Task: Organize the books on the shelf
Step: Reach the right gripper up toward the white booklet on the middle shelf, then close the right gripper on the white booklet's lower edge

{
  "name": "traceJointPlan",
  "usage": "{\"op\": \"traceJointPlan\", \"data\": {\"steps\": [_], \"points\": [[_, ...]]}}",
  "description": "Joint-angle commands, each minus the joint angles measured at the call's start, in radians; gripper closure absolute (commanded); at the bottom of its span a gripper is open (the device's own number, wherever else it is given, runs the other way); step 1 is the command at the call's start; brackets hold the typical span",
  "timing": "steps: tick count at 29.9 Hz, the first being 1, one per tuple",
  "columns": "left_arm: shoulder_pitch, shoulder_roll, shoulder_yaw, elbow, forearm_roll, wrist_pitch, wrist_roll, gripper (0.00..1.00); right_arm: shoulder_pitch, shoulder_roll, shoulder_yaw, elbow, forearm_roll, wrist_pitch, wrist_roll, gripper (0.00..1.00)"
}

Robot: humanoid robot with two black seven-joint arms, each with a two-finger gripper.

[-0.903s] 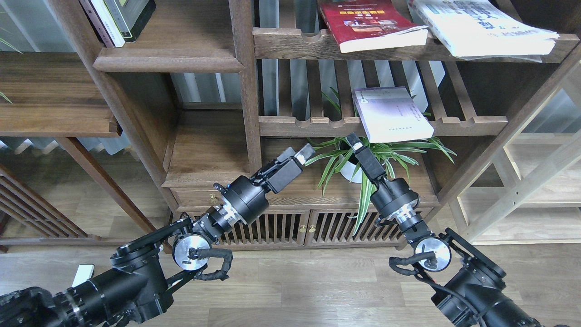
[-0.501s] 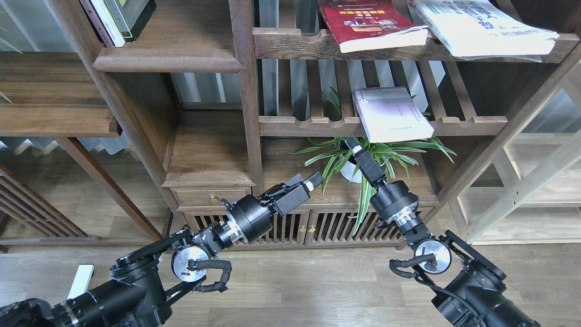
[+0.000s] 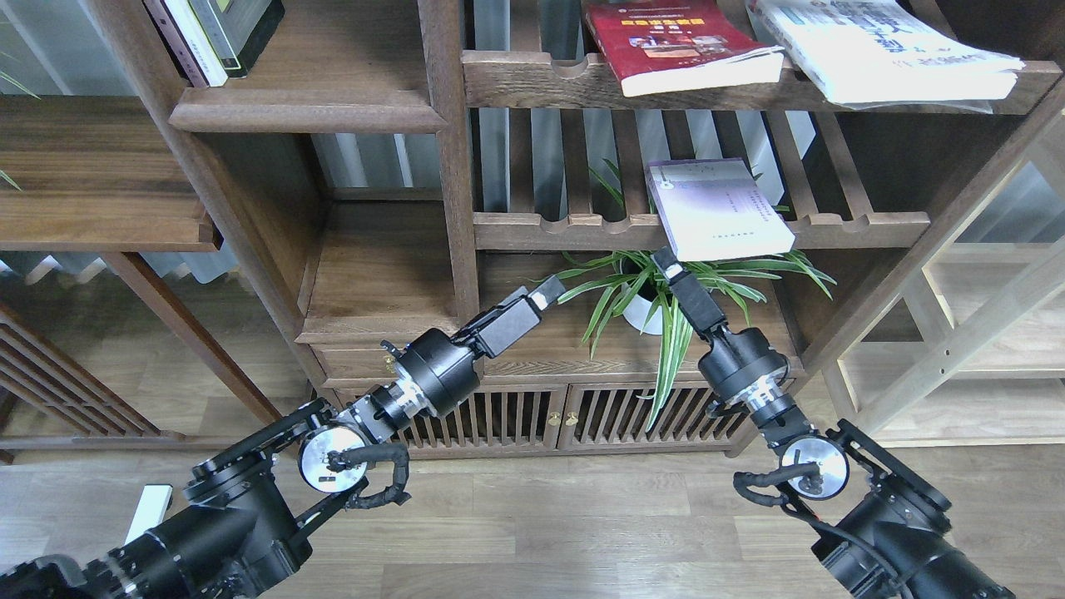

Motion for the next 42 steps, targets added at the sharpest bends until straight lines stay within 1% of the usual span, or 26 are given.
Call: {"op": "traceJointPlan", "data": {"steps": [1,6,10,25,28,32,35,36,39,42], "points": [[0.021,0.0,-0.027,-0.007,-0.008,0.0,0.035,0.01,0.0,-0.003,0.009,-0.001,0.05,0.0,0.001,0.0],[0.031,0.0,-0.024,-0.011,-0.006,0.0,0.037,0.01,-0.002,-0.004,0.013,-0.008,0.068,-0.001,0.002,0.0],[0.034,0.0,-0.029,-0.014,-0.006,0.0,0.032,0.01,-0.005,-0.004,0.011,-0.009,0.119,-0.045,0.001,0.0],[0.038,0.0,-0.035,-0.014,-0.009,0.0,0.02,0.01,0.009,0.005,0.011,-0.049,0.289,-0.064,-0.005,0.0],[0.036,0.0,-0.038,-0.014,-0.009,0.0,0.019,0.01,0.023,0.005,0.009,-0.054,0.332,-0.065,-0.019,0.0],[0.034,0.0,-0.048,-0.014,-0.009,0.0,0.019,0.01,0.052,0.005,0.009,-0.142,0.341,-0.068,-0.031,0.0],[0.036,0.0,-0.056,-0.014,-0.009,0.0,0.017,0.01,0.059,0.007,0.009,-0.166,0.36,-0.068,-0.051,0.0],[0.036,0.0,-0.056,-0.014,-0.009,0.0,0.017,0.01,0.064,0.007,0.008,-0.172,0.367,-0.07,-0.064,0.0],[0.039,0.0,-0.053,-0.014,-0.009,0.0,0.016,0.01,0.076,0.007,0.009,-0.187,0.413,-0.096,-0.125,0.0],[0.045,0.0,-0.056,-0.015,-0.009,0.0,0.014,0.01,0.098,0.007,0.012,-0.187,0.43,-0.139,-0.145,0.0]]}}
